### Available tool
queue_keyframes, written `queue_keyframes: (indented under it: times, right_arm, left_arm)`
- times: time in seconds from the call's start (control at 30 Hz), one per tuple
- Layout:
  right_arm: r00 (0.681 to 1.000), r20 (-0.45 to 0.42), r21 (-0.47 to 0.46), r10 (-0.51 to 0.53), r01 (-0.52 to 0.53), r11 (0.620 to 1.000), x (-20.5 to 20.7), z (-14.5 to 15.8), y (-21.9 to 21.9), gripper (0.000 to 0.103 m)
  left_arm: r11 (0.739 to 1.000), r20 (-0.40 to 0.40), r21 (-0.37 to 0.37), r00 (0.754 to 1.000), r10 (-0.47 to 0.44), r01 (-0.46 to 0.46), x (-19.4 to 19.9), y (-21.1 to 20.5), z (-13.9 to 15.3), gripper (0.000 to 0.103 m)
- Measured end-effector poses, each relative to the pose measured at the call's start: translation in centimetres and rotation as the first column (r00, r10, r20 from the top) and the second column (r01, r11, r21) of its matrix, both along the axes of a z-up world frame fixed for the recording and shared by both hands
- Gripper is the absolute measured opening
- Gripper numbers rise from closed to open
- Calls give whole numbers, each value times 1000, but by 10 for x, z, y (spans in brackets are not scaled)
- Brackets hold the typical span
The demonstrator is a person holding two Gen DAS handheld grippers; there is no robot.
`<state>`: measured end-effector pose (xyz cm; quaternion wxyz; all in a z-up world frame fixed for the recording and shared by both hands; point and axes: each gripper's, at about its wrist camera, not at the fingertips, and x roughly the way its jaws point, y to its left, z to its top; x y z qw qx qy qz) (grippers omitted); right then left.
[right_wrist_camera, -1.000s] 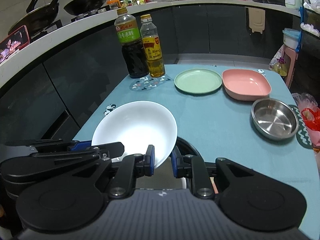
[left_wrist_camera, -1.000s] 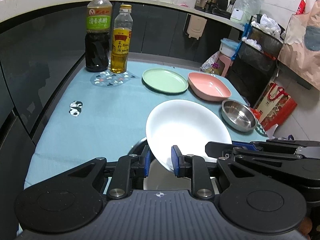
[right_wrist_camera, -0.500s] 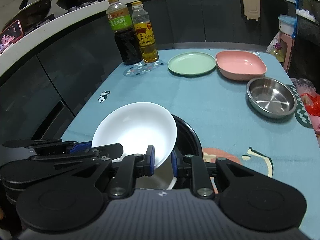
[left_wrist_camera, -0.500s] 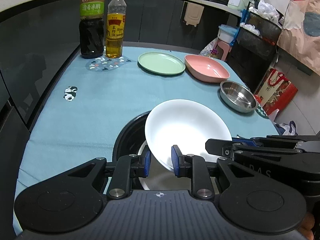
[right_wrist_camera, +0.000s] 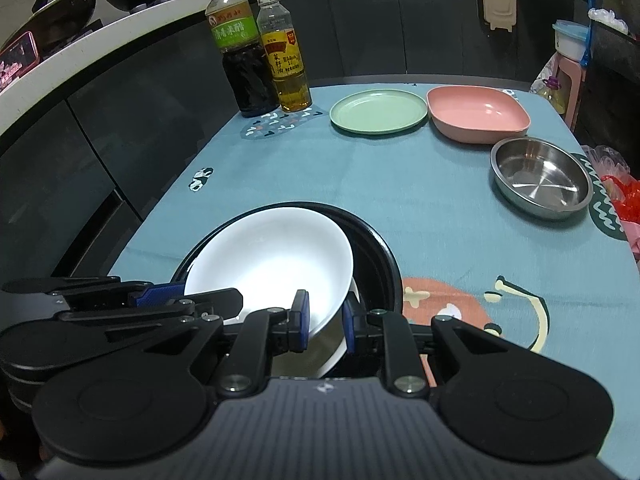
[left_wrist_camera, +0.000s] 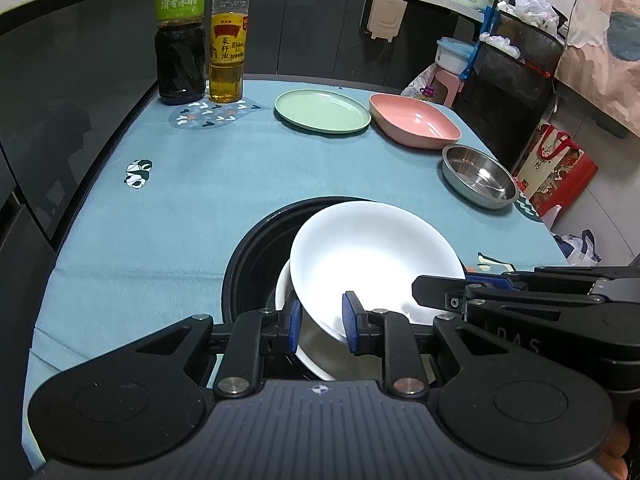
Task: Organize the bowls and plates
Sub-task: 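Carry the small white bowl with both grippers and lower it into the stacked bowls, then open both grippers and lift away from the stacked bowls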
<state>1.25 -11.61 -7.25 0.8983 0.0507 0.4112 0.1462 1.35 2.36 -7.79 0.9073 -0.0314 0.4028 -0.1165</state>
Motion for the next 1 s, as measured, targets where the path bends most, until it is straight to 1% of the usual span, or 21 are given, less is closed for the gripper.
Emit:
queue_keyframes:
  times: [0.47,0.6,0.7,0.77,1.0]
  right_arm:
    - [1000,3,-3,3,-3,1000,1,-1,1,18]
    - [1000,-1,3,-1,1,1000,-1,1,-1,24]
    - [1000,-6,3,-13,13,1000,-1,1,-3,24]
    - [1000,0,6,-19,19,1000,-1,2,-6,25]
    - [1000,3,8,-19,19,1000,-2,4,-7,27]
  left_arm:
    - [1000,-21,-11,1000,-5,4,1,4,-2,20]
    - [1000,-36,-17,999,-4,3,2,6,-3,19]
    - [999,-36,-33,999,-3,1,1,8,-3,19]
    - [1000,-24,-25,1000,1,-2,1,9,-1,19]
    - [1000,-33,-31,999,-1,0,1,10,0,19]
